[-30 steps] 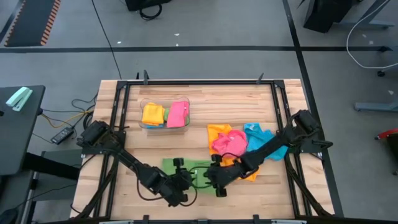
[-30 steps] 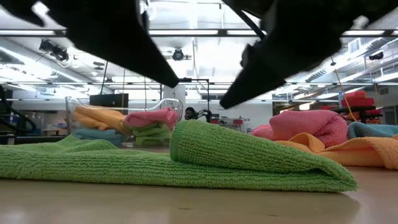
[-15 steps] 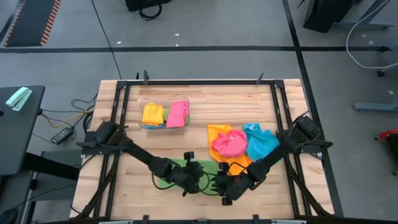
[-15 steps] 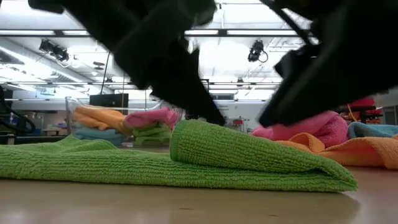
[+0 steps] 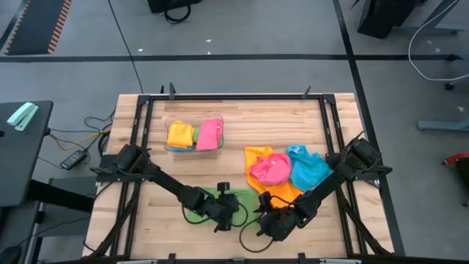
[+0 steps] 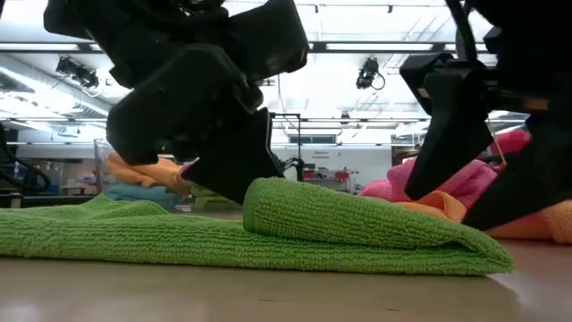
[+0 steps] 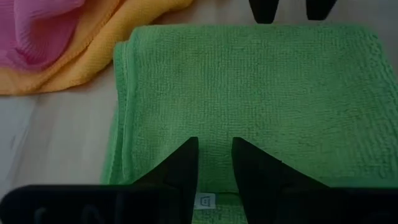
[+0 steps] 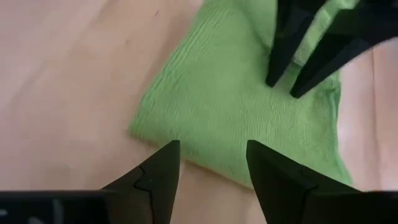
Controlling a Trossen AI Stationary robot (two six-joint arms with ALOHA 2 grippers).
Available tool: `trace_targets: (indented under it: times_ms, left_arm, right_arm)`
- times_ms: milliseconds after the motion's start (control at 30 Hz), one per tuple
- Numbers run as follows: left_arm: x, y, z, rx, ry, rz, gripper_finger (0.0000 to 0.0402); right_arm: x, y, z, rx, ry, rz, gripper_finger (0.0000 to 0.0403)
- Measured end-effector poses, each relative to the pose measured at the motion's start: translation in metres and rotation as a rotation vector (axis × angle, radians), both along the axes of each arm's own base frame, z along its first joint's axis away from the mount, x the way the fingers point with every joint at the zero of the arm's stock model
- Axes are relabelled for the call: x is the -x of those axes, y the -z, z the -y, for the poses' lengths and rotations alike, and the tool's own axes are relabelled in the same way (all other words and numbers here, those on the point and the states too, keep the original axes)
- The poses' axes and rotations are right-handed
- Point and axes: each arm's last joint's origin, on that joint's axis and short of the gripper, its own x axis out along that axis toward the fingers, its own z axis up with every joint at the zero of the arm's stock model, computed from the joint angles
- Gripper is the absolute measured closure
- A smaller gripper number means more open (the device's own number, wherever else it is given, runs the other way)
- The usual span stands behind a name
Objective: Fold microfiber towels
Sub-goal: Fold the green microfiber towel
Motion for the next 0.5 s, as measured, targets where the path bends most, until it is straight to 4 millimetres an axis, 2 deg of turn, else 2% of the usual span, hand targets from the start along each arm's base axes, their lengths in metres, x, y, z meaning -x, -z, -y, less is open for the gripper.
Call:
trace_targets:
  times_ms: [267, 500]
  left_arm:
    - [0.0075, 0.0027, 0.006, -0.029, 0.024, -0.046, 0.0294]
    - [0.0084, 0.0028, 0.0062, -0.034, 0.026, -0.052, 0.0294]
  right_arm:
    - [0.0033, 0.002, 0.0013, 0.278, -0.256, -0.051, 0.0184]
    - [-0.0012, 0.0011, 0.0019, 0.489, -0.442, -0.033, 0.0179]
